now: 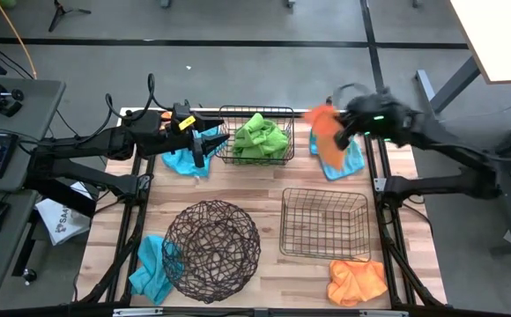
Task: Sort microfiber towel by color & place in baskets
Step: Put the top right orange towel into the bottom wire basket
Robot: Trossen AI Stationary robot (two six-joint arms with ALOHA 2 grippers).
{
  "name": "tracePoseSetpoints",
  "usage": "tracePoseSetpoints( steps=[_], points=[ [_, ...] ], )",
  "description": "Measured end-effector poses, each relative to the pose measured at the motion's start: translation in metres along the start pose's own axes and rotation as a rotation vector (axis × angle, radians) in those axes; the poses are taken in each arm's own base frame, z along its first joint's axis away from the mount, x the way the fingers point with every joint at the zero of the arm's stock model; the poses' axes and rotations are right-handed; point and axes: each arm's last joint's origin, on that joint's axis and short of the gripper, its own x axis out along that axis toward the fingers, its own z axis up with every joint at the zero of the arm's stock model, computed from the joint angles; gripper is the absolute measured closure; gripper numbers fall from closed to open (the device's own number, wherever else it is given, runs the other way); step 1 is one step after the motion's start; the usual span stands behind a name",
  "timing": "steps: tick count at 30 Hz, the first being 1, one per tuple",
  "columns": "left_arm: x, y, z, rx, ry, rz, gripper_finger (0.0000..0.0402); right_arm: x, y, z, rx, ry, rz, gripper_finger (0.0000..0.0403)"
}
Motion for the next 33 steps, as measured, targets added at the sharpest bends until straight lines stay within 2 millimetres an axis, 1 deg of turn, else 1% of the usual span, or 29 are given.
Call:
tracePoseSetpoints(
  steps=[2,4,6,8,10,12,14,18,20,22,24,26,29,33],
  points=[
    [-0.001,0.0,0.001,0.011,-0.009,-0.003,0.014,-0.017,-0.004,0.01,0.083,-0.116,0.04,0.04],
    [-0.005,-0.001,0.006,0.02,-0.042,-0.021,0.014,-0.027,-0.005,0.015,0.156,-0.191,0.108,0.04],
    [-0.013,-0.001,0.014,0.024,-0.098,-0.042,0.014,-0.03,-0.001,0.018,0.202,-0.235,0.197,0.0401],
    [-0.022,-0.001,0.022,0.029,-0.158,-0.057,0.014,-0.026,0.009,0.017,0.212,-0.233,0.304,0.0401],
    [-0.031,0.0,0.028,0.033,-0.2,-0.066,0.014,-0.019,0.024,0.017,0.206,-0.223,0.442,0.0402],
    [-0.039,0.001,0.033,0.027,-0.23,-0.069,0.014,-0.014,0.044,0.015,0.191,-0.187,0.603,0.0402],
    [-0.045,0.003,0.035,0.023,-0.245,-0.072,0.014,-0.015,0.067,0.014,0.179,-0.17,0.762,0.0402],
    [-0.05,0.003,0.037,0.019,-0.259,-0.076,0.014,-0.031,0.108,0.012,0.196,-0.165,0.969,0.0402],
    [-0.05,0.004,0.037,0.019,-0.258,-0.075,0.014,-0.044,0.121,0.008,0.173,-0.145,1.052,0.0402],
    [-0.049,0.003,0.037,0.02,-0.254,-0.074,0.014,-0.06,0.128,0.003,0.139,-0.113,1.11,0.0402],
    [-0.047,0.003,0.036,0.022,-0.25,-0.072,0.014,-0.073,0.128,-0.005,0.126,-0.057,1.096,0.0402],
    [-0.045,0.003,0.035,0.024,-0.244,-0.071,0.014,-0.083,0.125,-0.015,0.115,-0.003,1.028,0.0403],
    [-0.043,0.002,0.034,0.023,-0.238,-0.069,0.014,-0.091,0.113,-0.03,0.122,0.067,0.874,0.0403],
    [-0.041,0.002,0.033,0.025,-0.231,-0.065,0.014,-0.095,0.096,-0.041,0.16,0.074,0.67,0.0403]
  ],
)
